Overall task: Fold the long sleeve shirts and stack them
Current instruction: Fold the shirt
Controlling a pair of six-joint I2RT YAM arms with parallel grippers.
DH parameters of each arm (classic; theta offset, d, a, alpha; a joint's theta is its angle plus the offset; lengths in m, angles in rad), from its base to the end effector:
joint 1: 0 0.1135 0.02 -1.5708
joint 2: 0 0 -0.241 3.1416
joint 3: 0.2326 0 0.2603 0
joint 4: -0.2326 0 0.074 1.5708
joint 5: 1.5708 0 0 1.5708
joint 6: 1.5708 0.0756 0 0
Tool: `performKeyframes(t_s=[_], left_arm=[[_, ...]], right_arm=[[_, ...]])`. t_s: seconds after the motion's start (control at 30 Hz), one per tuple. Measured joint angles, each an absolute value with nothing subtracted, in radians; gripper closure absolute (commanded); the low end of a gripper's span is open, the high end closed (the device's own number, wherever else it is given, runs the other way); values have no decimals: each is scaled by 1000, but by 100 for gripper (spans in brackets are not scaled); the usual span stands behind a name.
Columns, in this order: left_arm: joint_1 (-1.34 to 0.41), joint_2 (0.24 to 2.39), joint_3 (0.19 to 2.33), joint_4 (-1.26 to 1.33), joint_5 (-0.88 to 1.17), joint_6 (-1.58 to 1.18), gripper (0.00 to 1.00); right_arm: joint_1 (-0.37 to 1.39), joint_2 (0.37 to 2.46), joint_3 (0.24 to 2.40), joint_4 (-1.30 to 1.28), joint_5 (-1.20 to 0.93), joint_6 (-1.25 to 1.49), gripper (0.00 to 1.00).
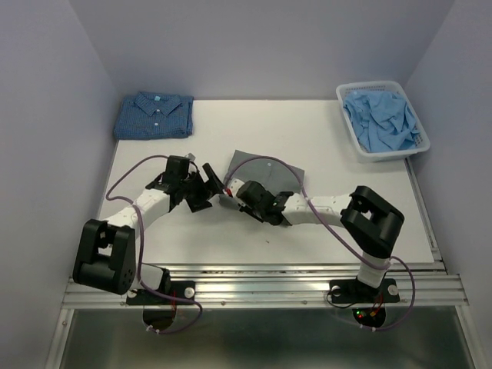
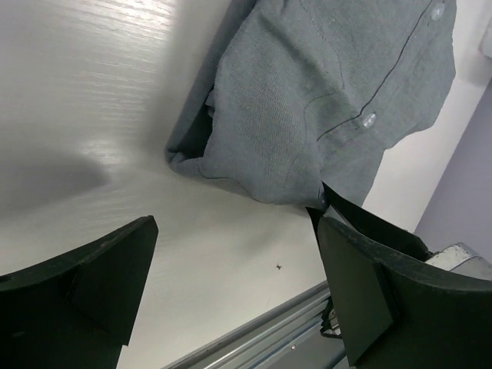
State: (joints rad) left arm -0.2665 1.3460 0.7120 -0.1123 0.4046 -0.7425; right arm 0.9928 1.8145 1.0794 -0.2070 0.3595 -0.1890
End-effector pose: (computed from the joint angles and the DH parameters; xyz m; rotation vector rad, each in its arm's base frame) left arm 0.2924 -0.1107 0.1493 -0.3622 2.4207 -0.9531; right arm 0.2361 0.3133 0.1049 -1.2334 2.0960 -0.0972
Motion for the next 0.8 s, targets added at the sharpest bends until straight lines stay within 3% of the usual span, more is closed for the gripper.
performKeyframes(t_s=[0.8], left_arm=[[-303,1456,614,223,544,-902,1]], right_arm=[[993,1708,1085,-229,257,-134,84]])
